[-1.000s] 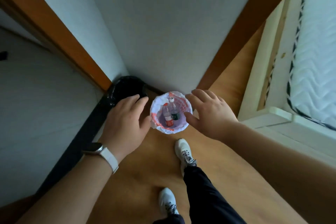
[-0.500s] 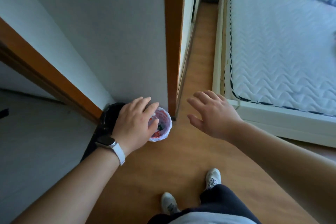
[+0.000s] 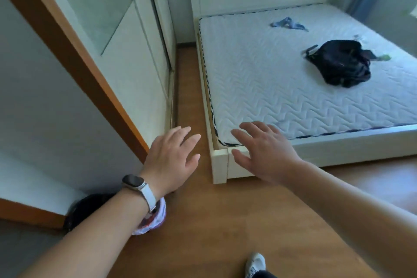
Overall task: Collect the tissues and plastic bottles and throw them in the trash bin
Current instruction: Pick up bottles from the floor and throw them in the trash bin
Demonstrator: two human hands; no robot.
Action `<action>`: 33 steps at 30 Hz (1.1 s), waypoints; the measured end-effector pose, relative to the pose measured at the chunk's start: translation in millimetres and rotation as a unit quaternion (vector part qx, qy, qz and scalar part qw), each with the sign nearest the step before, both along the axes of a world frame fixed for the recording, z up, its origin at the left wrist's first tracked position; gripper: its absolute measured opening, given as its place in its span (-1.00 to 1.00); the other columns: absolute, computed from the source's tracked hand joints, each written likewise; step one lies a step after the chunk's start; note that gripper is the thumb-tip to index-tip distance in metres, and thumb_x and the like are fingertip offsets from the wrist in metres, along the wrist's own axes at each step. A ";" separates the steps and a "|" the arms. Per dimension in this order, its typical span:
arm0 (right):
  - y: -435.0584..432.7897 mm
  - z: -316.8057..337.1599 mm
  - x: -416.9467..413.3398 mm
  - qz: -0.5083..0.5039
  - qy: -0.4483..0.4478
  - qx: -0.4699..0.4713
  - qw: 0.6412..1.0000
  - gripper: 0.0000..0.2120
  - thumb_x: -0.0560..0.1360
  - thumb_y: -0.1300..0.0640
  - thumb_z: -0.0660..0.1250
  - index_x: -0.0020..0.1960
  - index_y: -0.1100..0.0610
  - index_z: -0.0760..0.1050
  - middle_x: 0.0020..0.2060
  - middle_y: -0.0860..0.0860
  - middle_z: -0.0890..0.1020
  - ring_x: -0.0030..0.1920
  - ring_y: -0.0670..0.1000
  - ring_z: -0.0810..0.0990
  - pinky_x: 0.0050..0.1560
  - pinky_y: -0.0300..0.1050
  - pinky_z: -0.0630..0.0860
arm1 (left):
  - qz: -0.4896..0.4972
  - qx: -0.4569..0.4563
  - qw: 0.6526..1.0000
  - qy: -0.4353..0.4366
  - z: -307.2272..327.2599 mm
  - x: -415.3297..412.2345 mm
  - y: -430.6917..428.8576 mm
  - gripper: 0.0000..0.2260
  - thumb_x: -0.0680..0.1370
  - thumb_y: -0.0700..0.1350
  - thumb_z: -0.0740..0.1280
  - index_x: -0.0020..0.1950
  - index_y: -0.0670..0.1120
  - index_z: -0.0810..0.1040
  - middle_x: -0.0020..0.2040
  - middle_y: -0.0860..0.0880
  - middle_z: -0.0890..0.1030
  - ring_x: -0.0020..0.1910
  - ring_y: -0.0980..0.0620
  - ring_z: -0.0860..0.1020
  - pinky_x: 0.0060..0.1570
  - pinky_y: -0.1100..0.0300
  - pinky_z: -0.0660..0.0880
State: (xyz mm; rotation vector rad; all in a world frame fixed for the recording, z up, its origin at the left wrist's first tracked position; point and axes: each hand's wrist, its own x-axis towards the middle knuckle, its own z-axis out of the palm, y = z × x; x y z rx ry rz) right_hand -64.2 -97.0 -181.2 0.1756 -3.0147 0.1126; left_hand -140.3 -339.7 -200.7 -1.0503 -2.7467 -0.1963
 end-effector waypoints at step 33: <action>349.1 17.3 1.5 -0.478 0.034 0.051 0.876 -0.51 0.50 -0.19 0.11 0.28 0.05 0.50 0.18 0.05 0.59 0.22 0.17 0.54 0.15 0.13 0.47 | -0.468 0.095 0.879 0.008 5.7 -160.7 516.1 -0.60 0.55 0.12 0.21 0.30 -0.03 0.54 0.27 -0.09 0.57 0.28 -0.14 0.50 0.12 -0.08 0.46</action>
